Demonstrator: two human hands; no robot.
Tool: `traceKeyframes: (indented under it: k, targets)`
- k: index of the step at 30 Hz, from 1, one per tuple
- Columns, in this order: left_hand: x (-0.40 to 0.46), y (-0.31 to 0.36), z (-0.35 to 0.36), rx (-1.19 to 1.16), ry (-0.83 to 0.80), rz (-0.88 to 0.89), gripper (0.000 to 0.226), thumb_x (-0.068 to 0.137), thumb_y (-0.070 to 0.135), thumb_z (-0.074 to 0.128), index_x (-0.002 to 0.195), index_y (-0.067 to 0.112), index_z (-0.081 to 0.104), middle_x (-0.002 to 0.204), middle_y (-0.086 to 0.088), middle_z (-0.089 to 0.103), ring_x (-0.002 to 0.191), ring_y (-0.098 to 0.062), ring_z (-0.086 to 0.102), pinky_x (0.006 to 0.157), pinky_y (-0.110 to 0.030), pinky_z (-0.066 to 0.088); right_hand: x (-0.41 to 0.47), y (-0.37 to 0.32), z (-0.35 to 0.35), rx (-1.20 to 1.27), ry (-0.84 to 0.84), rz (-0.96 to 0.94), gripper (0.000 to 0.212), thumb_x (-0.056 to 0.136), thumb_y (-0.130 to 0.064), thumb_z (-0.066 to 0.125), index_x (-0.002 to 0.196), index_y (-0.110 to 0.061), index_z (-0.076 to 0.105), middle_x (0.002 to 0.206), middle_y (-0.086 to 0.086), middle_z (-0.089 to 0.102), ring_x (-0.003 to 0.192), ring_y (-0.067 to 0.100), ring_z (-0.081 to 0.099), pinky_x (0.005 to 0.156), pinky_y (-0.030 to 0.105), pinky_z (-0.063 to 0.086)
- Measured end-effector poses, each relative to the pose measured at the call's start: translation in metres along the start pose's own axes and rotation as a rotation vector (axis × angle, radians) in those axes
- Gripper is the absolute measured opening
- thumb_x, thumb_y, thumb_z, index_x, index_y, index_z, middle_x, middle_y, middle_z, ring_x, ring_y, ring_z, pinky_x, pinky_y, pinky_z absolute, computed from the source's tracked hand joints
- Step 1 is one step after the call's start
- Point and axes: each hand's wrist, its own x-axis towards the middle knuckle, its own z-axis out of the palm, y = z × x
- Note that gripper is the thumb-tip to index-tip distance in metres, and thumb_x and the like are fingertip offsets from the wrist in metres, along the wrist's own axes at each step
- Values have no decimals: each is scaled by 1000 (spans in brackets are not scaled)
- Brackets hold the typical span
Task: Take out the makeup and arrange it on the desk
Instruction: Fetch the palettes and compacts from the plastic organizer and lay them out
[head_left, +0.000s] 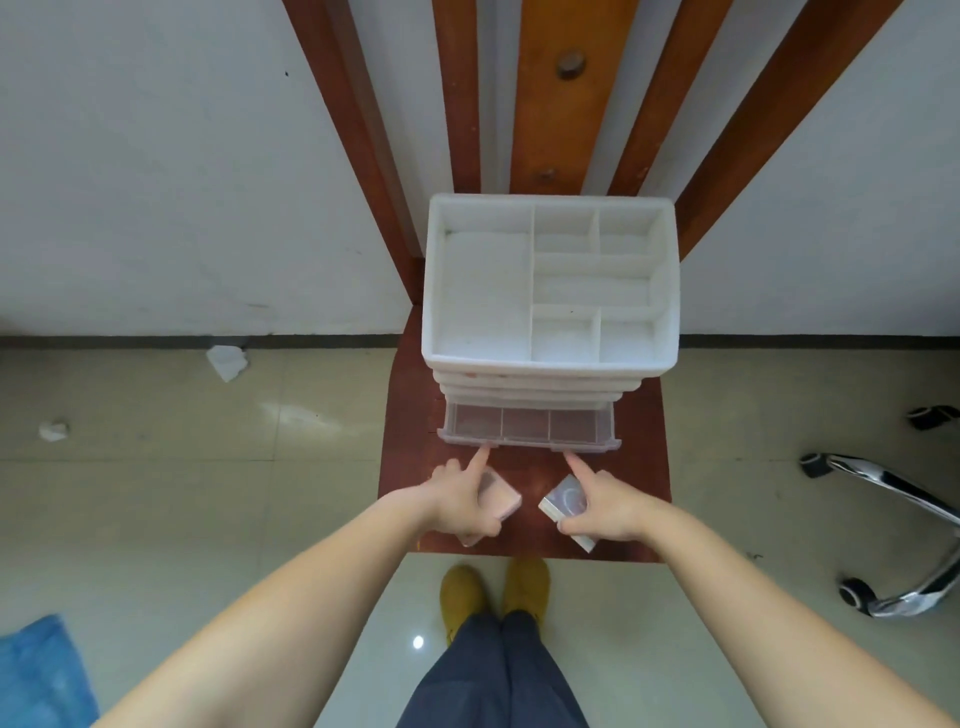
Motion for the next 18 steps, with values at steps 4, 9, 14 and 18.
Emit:
traceKeyframes:
  k: [4,9,14,18]
  targets:
    - [22,10,-25,87,113,6,112,72,36,66,147,32,-16,151,-18,14,137,-38,16,109,-48,31,25,-6,-28,-87,72,2,103,77,-36,66,150,-30,-7,141,21,34,126,36,42,107,42,37]
    - [23,20,-27,186,204,11,107,73,34,66,150,28,-7,142,-17,26,131,-35,25,101,-44,39,39,-16,-40,-118,138,17,101,80,-38,64,150,-29,-9,142,19,30,132,38,30,108,44,33]
    - [-13,18,-15,151,203,-16,101,73,34,65,150,26,-1,138,-15,28,131,-33,24,100,-45,39,6,-29,-34,-188,136,-5,99,79,-34,65,151,-25,-4,142,20,31,132,38,32,108,43,34]
    - [-77,18,-11,84,273,-41,92,75,33,61,149,26,6,133,-12,31,126,-30,28,102,-42,38,-55,-54,-24,-300,219,-107,88,81,-34,60,150,-21,8,143,14,30,130,32,32,104,42,38]
